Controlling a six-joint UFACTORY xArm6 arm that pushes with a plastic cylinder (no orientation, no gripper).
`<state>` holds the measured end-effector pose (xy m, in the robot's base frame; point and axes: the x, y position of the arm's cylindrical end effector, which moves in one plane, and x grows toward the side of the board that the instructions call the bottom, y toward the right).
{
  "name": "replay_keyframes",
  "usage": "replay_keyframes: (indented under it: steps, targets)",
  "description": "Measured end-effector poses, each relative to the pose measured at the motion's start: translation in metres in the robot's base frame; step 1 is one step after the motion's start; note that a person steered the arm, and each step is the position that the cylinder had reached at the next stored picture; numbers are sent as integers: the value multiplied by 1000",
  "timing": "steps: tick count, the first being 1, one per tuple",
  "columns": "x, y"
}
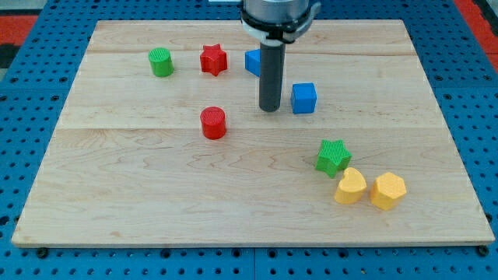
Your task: Drag blue cube towards yellow blocks and green star
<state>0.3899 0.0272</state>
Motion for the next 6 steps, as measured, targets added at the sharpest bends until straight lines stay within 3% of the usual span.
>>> replay_keyframes:
  steps: [1,3,4,6]
  targets:
    - [-26,6]
    - [-15,59]
    - [23,82]
    - [9,111]
